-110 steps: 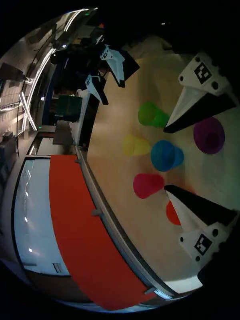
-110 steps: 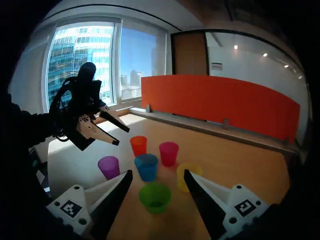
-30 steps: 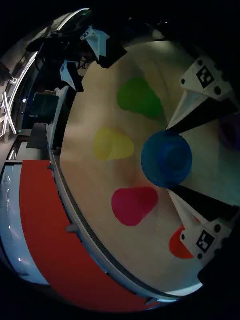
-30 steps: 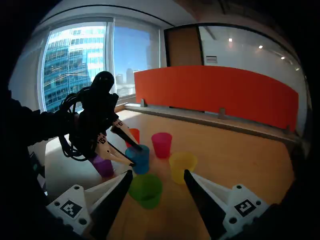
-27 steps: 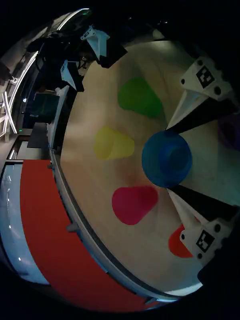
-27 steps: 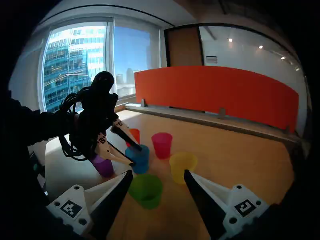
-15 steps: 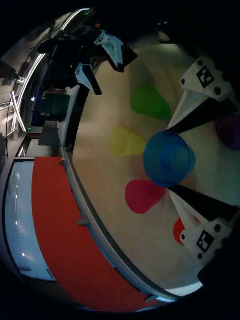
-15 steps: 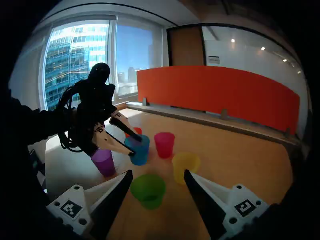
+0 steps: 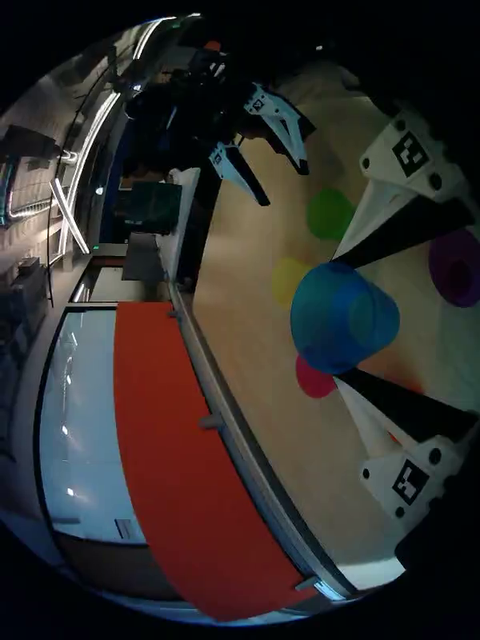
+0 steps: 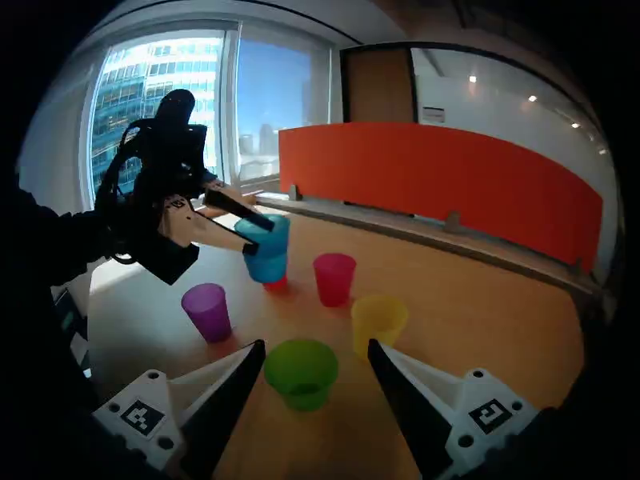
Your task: Pour water
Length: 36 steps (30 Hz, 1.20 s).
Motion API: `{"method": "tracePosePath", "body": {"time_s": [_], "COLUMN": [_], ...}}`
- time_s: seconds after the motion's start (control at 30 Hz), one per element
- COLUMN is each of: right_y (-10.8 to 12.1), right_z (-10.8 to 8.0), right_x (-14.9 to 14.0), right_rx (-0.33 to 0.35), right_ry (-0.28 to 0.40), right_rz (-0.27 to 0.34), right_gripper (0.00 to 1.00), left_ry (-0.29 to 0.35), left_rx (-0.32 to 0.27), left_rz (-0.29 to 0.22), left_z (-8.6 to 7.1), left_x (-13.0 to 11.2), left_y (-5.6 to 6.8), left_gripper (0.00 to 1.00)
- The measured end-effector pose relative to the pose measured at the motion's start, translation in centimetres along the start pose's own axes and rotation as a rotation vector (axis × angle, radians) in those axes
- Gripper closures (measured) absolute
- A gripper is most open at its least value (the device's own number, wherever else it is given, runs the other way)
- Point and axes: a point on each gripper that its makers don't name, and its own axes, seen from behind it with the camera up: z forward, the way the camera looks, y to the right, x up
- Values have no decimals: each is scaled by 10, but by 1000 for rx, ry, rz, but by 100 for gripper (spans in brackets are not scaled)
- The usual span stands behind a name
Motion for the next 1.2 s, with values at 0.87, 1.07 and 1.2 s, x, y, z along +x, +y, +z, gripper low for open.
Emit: {"method": "tracePosePath", "body": {"time_s": [0.87,1.07,1.2], "right_y": [-12,-11,-10], "right_z": [11,16,20], "right_x": [-39,-51,-57], "right_rx": [25,21,20], "right_ry": [-96,-124,-138], "right_rz": [-38,-45,-45], "right_gripper": [1,1,1], "left_ry": [202,236,245], "left_rx": [88,94,99], "left_rz": [27,11,6], "left_z": [-58,-66,-70], "left_x": [59,68,69], "left_y": [-10,-12,-12], "left_gripper": [13,13,13]}}
